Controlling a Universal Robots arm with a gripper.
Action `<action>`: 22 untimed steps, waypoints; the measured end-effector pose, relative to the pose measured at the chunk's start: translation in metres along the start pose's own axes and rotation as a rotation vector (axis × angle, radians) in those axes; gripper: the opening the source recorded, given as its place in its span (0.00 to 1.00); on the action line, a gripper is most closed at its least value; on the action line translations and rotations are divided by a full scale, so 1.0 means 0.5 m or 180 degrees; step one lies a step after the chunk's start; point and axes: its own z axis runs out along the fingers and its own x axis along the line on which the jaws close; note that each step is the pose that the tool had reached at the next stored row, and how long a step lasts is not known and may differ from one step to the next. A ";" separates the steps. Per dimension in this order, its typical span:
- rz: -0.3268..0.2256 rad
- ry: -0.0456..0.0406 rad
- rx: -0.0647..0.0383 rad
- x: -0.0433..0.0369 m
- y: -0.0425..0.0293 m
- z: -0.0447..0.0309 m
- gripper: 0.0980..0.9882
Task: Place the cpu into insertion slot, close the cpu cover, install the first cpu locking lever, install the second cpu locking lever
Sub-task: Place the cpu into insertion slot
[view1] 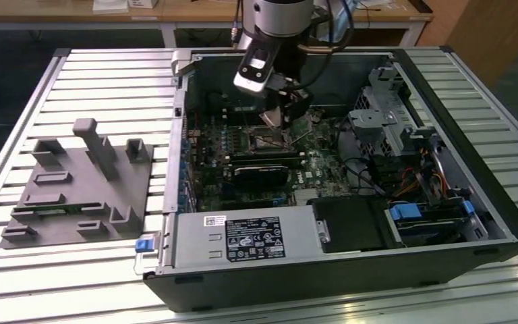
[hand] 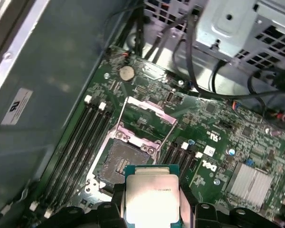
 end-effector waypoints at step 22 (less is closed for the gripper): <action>0.0799 -0.0067 0.0006 0.000 0.000 0.003 0.50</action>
